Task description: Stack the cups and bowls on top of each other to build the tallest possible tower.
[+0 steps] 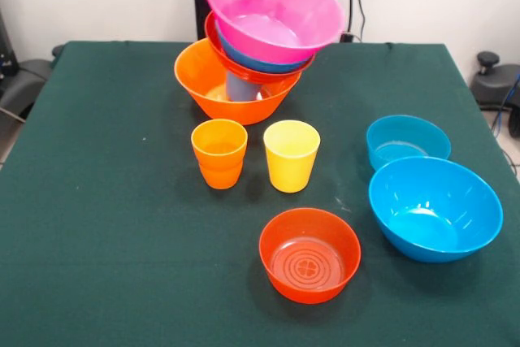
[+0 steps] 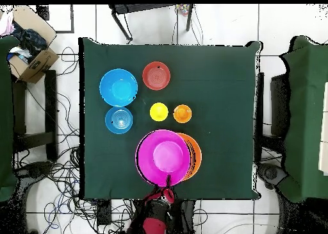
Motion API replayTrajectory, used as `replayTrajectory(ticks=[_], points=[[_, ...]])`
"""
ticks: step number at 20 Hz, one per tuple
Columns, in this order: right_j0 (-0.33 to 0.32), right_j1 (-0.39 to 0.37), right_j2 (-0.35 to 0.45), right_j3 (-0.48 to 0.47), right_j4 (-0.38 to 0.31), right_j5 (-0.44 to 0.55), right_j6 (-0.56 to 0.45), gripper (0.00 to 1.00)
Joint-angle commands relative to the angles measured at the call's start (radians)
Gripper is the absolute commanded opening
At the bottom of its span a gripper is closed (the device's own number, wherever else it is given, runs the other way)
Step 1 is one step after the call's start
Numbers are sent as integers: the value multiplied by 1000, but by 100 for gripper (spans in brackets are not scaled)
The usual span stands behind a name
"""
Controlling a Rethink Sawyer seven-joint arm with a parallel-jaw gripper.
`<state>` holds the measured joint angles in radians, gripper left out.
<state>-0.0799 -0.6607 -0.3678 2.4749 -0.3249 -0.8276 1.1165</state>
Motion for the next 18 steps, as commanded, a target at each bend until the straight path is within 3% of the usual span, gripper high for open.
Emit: replayTrajectory(ticks=[1,18], points=[[-4,-19,99,-124,-22,69,202,100],[4,-22,91,-133,-43,78,245,100]])
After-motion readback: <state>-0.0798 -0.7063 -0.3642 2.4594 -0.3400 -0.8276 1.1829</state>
